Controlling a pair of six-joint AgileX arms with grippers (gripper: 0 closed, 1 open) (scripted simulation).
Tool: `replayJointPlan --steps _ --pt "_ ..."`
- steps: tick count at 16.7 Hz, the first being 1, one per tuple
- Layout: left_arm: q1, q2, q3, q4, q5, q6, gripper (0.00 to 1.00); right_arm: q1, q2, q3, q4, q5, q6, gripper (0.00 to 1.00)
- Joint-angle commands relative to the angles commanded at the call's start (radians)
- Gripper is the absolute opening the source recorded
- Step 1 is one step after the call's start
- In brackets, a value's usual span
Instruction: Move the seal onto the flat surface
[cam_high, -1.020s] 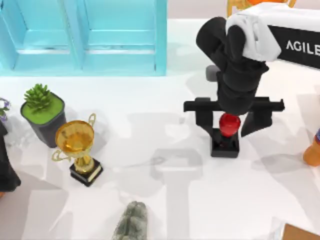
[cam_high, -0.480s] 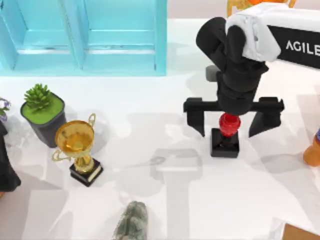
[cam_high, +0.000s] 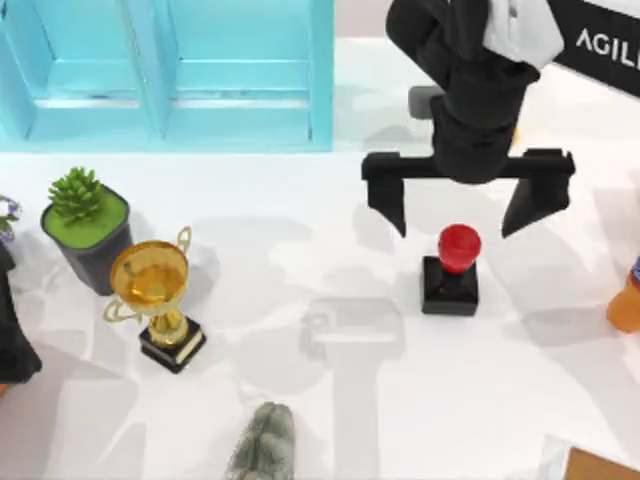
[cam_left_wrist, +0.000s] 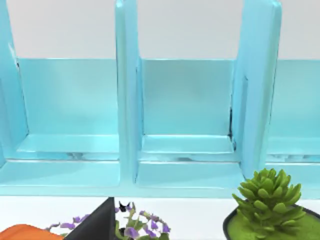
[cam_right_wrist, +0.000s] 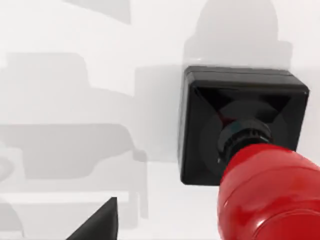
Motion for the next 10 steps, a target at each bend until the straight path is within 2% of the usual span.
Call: replayJointPlan --steps 5,10 --pt "0.000 0.000 0.000 0.000 0.000 0.000 1.00 -0.003 0.013 0.330 -0.306 -0.001 -0.003 1.00" --pt "0.000 0.000 0.000 0.000 0.000 0.000 1.00 -0.007 0.007 0.425 -0.399 0.000 -0.007 1.00"
